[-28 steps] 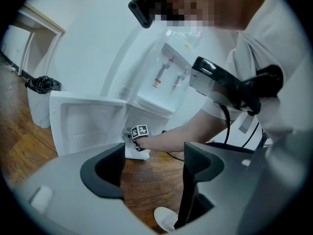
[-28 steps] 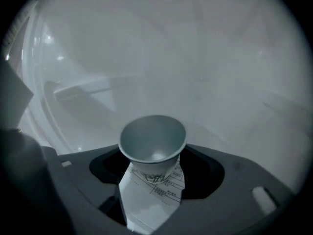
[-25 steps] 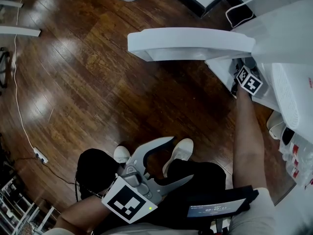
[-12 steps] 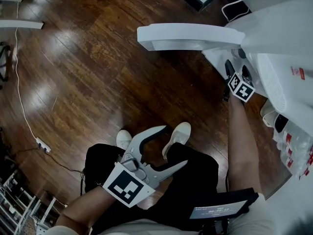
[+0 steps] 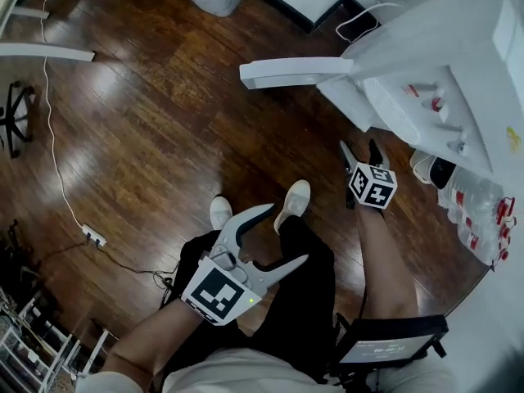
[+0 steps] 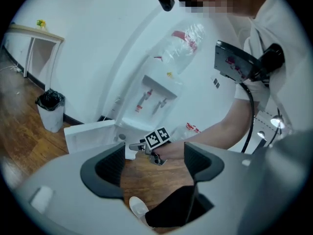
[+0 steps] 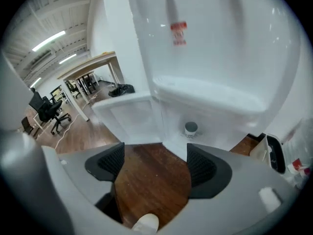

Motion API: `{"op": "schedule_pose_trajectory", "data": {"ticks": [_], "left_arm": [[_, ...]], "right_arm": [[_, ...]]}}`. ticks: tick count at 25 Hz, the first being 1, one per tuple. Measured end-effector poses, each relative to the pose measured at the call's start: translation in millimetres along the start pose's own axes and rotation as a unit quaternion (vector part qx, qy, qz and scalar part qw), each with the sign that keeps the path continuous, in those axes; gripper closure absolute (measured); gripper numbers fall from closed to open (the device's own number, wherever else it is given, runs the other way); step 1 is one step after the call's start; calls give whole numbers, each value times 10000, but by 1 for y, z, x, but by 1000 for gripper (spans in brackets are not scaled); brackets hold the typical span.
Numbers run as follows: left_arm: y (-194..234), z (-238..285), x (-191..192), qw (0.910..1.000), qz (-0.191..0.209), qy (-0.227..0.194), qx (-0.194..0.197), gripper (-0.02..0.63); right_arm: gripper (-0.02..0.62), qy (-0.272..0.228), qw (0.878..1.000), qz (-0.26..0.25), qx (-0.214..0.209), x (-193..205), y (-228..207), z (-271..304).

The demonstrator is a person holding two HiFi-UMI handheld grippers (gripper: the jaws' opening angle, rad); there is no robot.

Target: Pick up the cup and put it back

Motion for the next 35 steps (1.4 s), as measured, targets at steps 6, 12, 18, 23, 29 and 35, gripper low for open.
{"op": "schedule_pose_trajectory", "data": {"ticks": [6, 12, 18, 23, 29, 35], "left_arm": [[-57, -65, -77, 9989, 419, 42, 205, 255], [-94, -129, -136, 9952, 901, 34, 371, 255], [-123, -179, -183, 9919, 1123, -104, 590, 255], [-142, -207, -216, 9855, 1466, -230, 820, 255], [-160, -233, -231, 9853, 1364, -295, 981, 255], [-173, -247, -232, 9824, 1511, -345, 1044, 255]], "right_arm": [[186, -202, 9987, 16, -467, -67, 90, -148], [184, -574, 9962, -107, -643, -131, 167, -296], [179, -1186, 9918, 13, -485, -172, 214, -425], [167, -1765, 9835, 298, -256, -187, 236, -498], [164, -2092, 9773, 320, 86, -188, 251, -561], [164, -2299, 9720, 406, 267, -178, 255, -593]]}}
Point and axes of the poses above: the fingertips, and each gripper's own axes: z forward along the fingers, y to its left, x out of its underside, the point moved 2 cm from there along -z, backward along the fingers, and after that the axes turned 8 degrees about -x, right-handed, at the moved point
